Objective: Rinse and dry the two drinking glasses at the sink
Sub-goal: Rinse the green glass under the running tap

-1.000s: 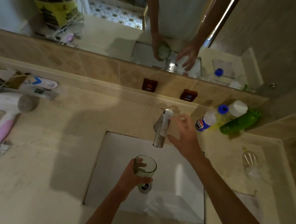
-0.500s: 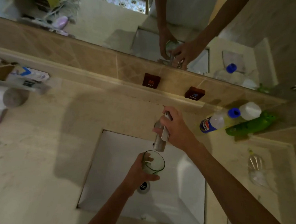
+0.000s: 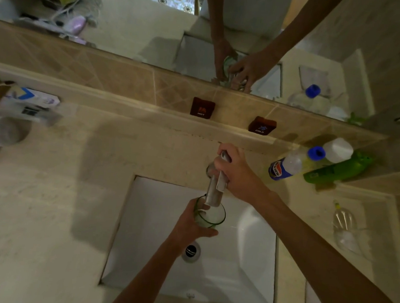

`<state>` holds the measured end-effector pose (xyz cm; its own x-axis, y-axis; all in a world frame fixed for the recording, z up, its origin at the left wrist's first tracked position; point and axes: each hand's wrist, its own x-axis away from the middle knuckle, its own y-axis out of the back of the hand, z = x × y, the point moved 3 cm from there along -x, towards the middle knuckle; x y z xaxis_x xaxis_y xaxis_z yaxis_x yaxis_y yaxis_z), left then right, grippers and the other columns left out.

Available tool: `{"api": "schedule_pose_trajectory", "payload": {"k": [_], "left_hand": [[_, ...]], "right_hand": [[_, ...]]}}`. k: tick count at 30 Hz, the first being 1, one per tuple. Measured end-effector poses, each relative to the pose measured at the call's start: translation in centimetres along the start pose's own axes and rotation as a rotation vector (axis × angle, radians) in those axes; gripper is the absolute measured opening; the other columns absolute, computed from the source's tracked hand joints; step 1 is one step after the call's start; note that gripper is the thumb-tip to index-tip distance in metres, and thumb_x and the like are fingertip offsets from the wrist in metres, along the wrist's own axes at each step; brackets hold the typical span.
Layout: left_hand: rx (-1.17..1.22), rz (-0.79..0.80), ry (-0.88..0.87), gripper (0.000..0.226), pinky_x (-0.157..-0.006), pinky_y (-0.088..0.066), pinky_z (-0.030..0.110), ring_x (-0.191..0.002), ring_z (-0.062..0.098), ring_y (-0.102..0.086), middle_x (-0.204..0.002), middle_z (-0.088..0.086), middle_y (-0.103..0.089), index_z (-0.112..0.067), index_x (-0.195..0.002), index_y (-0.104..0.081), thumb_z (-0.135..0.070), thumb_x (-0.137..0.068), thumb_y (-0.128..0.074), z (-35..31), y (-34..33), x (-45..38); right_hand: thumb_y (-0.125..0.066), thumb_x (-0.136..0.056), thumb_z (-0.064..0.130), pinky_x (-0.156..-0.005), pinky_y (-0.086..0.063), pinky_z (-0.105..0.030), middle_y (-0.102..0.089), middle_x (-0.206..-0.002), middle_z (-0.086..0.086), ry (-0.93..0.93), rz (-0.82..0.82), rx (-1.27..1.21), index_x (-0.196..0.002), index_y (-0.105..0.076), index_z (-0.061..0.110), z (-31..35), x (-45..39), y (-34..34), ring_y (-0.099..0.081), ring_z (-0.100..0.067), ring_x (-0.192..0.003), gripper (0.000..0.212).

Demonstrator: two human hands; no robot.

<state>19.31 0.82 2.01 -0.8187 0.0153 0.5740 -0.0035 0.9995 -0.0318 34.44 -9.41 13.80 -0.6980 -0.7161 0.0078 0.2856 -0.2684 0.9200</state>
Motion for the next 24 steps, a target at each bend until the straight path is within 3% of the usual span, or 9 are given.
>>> {"api": "schedule_pose_trajectory", "payload": {"k": [5, 8, 11, 14, 17, 21, 24], "left_hand": [[0.007, 0.000, -0.005, 0.085, -0.101, -0.052, 0.035, -0.118, 0.016, -0.060, -0.128, -0.003, -0.062, -0.025, -0.131, -0.051, -0.007, -0.062, -0.097, 0.1, -0.4, -0.4], [0.010, 0.010, -0.006, 0.086, -0.099, -0.052, 0.031, -0.119, 0.013, -0.059, -0.128, -0.003, -0.061, -0.027, -0.132, -0.050, -0.006, -0.063, -0.097, 0.1, -0.5, -0.4], [0.016, 0.017, -0.013, 0.088, -0.097, -0.052, 0.027, -0.119, 0.011, -0.058, -0.129, -0.004, -0.061, -0.028, -0.133, -0.048, -0.006, -0.063, -0.096, -0.1, -0.4, -0.4], [0.017, 0.017, -0.013, 0.088, -0.093, -0.051, 0.021, -0.118, 0.010, -0.059, -0.128, -0.005, -0.061, -0.031, -0.132, -0.047, -0.005, -0.064, -0.096, -0.3, -0.2, -0.4], [0.012, 0.014, -0.013, 0.088, -0.093, -0.051, 0.019, -0.117, 0.007, -0.059, -0.128, -0.008, -0.061, -0.032, -0.132, -0.047, -0.005, -0.064, -0.096, -0.3, -0.1, -0.5], [-0.037, 0.011, -0.008, 0.094, -0.101, -0.052, 0.031, -0.121, 0.013, -0.058, -0.131, -0.007, -0.060, -0.030, -0.136, -0.045, -0.008, -0.061, -0.098, -0.2, 0.0, -0.7], [-0.073, -0.001, -0.008, 0.098, -0.103, -0.052, 0.036, -0.123, 0.020, -0.059, -0.134, -0.001, -0.059, -0.021, -0.140, -0.044, -0.009, -0.059, -0.099, -0.1, 0.0, -0.8]], "right_hand": [[-0.051, -0.089, 0.023, -0.087, -0.033, -0.028, -0.040, -0.130, -0.011, -0.004, 0.018, -0.018, -0.090, -0.047, 0.020, -0.3, 0.0, 0.0, -0.034, -0.028, -0.114, 0.005], [-0.068, -0.080, 0.003, -0.084, -0.032, -0.026, -0.039, -0.130, -0.010, -0.013, 0.034, -0.021, -0.089, -0.043, 0.024, -0.4, -0.1, -0.2, -0.031, -0.021, -0.112, 0.034], [-0.068, -0.073, -0.004, -0.082, -0.030, -0.025, -0.040, -0.128, -0.010, -0.013, 0.031, -0.037, -0.086, -0.042, 0.027, -0.2, -0.2, 0.1, -0.027, -0.017, -0.108, 0.043], [-0.066, -0.072, -0.007, -0.081, -0.031, -0.027, -0.042, -0.128, -0.012, -0.019, 0.035, -0.033, -0.085, -0.039, 0.030, 0.1, -0.2, 0.2, -0.035, -0.026, -0.110, 0.048], [-0.063, -0.075, -0.008, -0.082, -0.032, -0.028, -0.043, -0.127, -0.013, -0.013, 0.017, -0.041, -0.085, -0.040, 0.031, 0.0, -0.5, 0.3, -0.038, -0.029, -0.111, 0.047], [-0.054, -0.087, -0.005, -0.089, -0.031, -0.029, -0.040, -0.130, -0.014, -0.075, 0.065, -0.002, -0.101, -0.060, 0.022, -0.8, -1.1, 0.3, -0.038, -0.031, -0.115, 0.031], [-0.061, -0.084, -0.003, -0.084, -0.040, -0.032, -0.044, -0.124, -0.010, -0.019, 0.009, -0.026, -0.089, -0.049, 0.026, -0.8, -1.0, 0.0, -0.039, -0.027, -0.106, 0.032]]}}
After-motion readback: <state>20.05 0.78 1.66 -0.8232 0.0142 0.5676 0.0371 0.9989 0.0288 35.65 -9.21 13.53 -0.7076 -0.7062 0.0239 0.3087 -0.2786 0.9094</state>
